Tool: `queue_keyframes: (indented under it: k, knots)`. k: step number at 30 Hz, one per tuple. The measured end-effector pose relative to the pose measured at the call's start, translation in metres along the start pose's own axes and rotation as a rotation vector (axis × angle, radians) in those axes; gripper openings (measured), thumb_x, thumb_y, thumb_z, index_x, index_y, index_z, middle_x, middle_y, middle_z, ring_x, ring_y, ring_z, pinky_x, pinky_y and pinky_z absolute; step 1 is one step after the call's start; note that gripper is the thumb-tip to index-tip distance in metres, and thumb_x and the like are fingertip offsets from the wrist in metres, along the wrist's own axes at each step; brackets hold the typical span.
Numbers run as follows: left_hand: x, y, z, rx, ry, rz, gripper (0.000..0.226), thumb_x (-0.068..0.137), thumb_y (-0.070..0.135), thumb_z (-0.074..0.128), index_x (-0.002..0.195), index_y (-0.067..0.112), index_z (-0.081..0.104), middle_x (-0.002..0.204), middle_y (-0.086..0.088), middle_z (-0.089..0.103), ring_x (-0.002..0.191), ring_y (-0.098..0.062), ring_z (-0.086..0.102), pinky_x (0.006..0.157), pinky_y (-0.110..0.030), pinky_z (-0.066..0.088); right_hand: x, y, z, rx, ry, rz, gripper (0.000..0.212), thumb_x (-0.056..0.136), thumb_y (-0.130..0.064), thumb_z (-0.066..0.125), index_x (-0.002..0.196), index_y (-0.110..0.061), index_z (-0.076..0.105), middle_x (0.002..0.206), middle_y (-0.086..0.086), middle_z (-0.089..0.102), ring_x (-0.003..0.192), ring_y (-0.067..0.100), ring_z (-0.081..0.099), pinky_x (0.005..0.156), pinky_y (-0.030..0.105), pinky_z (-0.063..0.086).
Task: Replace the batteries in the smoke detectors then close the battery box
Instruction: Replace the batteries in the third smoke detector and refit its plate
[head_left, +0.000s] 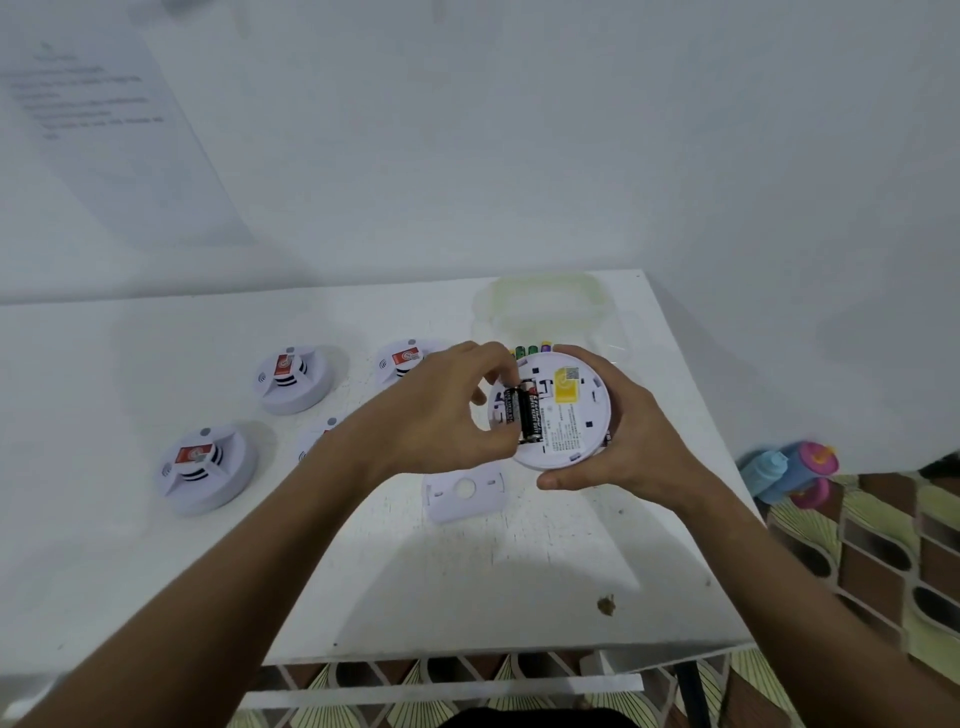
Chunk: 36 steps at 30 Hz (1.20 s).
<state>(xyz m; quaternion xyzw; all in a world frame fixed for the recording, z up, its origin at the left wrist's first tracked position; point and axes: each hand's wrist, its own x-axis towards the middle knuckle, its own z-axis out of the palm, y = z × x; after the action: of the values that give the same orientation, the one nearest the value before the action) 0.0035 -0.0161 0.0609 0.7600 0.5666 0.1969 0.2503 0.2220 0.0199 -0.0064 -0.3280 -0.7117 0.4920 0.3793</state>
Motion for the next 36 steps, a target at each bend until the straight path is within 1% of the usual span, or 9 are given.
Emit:
queue_keyframes:
  k: [6,14,21,23,25,27,30,33,36]
  knots:
    - [0.004,0.000,0.000,-0.031,-0.004,-0.039,0.040,0.077,0.032,0.072,0.113,0.028,0.056,0.112,0.015,0.061,0.093,-0.001,0.061,0.077,-0.029,0.056,0.002,0.007,0.000,0.007,0.037,0.026,0.104,0.049,0.000,0.095,0.140,-0.016,0.047,0.129,-0.006,0.063,0.120,0.017,0.059,0.089,0.022,0.054]
    - [0.010,0.001,-0.003,0.087,-0.031,0.003,0.055,0.064,0.033,0.078,0.112,0.027,0.052,0.103,0.010,0.066,0.088,-0.009,0.063,0.074,-0.036,0.057,0.007,0.008,0.006,0.016,0.042,0.007,0.102,0.047,-0.005,0.095,0.137,-0.019,0.050,0.127,-0.005,0.064,0.118,0.018,0.060,0.089,0.021,0.053]
    - [0.011,0.002,-0.007,0.094,-0.071,0.044,0.051,0.063,0.030,0.081,0.103,0.025,0.050,0.091,0.006,0.066,0.082,-0.016,0.064,0.072,-0.041,0.057,0.007,0.007,0.011,-0.001,0.078,-0.014,0.099,0.044,-0.008,0.096,0.131,-0.028,0.053,0.122,-0.012,0.066,0.115,0.012,0.062,0.088,0.018,0.052]
    - [0.012,0.003,-0.007,0.130,-0.089,0.044,0.050,0.063,0.029,0.080,0.101,0.025,0.048,0.089,0.007,0.065,0.080,-0.017,0.064,0.068,-0.039,0.057,0.008,0.007,0.013,-0.006,0.087,-0.019,0.098,0.044,-0.009,0.096,0.131,-0.029,0.053,0.121,-0.013,0.067,0.114,0.011,0.063,0.089,0.018,0.052]
    - [0.013,0.005,-0.007,0.221,-0.107,0.053,0.047,0.066,0.028,0.079,0.101,0.023,0.047,0.085,0.007,0.060,0.078,-0.016,0.061,0.060,-0.028,0.052,0.009,0.007,0.013,-0.007,0.087,-0.020,0.098,0.044,-0.011,0.095,0.131,-0.028,0.053,0.121,-0.012,0.067,0.114,0.011,0.063,0.090,0.019,0.052]
    - [0.014,0.007,-0.006,0.344,-0.115,0.091,0.044,0.070,0.030,0.076,0.103,0.019,0.048,0.086,0.005,0.059,0.074,-0.015,0.055,0.056,-0.023,0.044,0.010,0.007,0.012,-0.010,0.078,-0.021,0.097,0.045,-0.011,0.095,0.131,-0.026,0.053,0.122,-0.011,0.067,0.115,0.013,0.063,0.092,0.020,0.051]
    - [0.013,0.007,-0.005,0.409,-0.109,0.132,0.044,0.077,0.033,0.068,0.113,0.018,0.047,0.085,0.005,0.059,0.066,-0.009,0.050,0.053,-0.021,0.042,0.011,0.008,0.009,0.005,0.069,-0.016,0.094,0.047,-0.006,0.093,0.130,-0.026,0.053,0.121,-0.010,0.067,0.113,0.012,0.063,0.089,0.018,0.051]
    - [0.012,0.002,-0.006,0.314,0.007,0.193,0.042,0.082,0.032,0.052,0.121,0.020,0.048,0.084,0.002,0.067,0.066,-0.014,0.059,0.056,-0.033,0.052,0.012,0.008,0.005,0.020,0.066,-0.018,0.094,0.048,-0.004,0.093,0.132,-0.019,0.054,0.121,-0.002,0.067,0.112,0.018,0.063,0.087,0.022,0.053]
    - [0.017,-0.004,-0.003,0.350,0.073,0.282,0.042,0.079,0.035,0.039,0.111,0.022,0.063,0.080,0.002,0.067,0.065,-0.018,0.060,0.057,-0.038,0.051,0.012,0.011,-0.001,0.017,0.072,-0.010,0.092,0.050,-0.003,0.092,0.133,-0.013,0.054,0.121,-0.001,0.067,0.112,0.019,0.064,0.088,0.025,0.054]
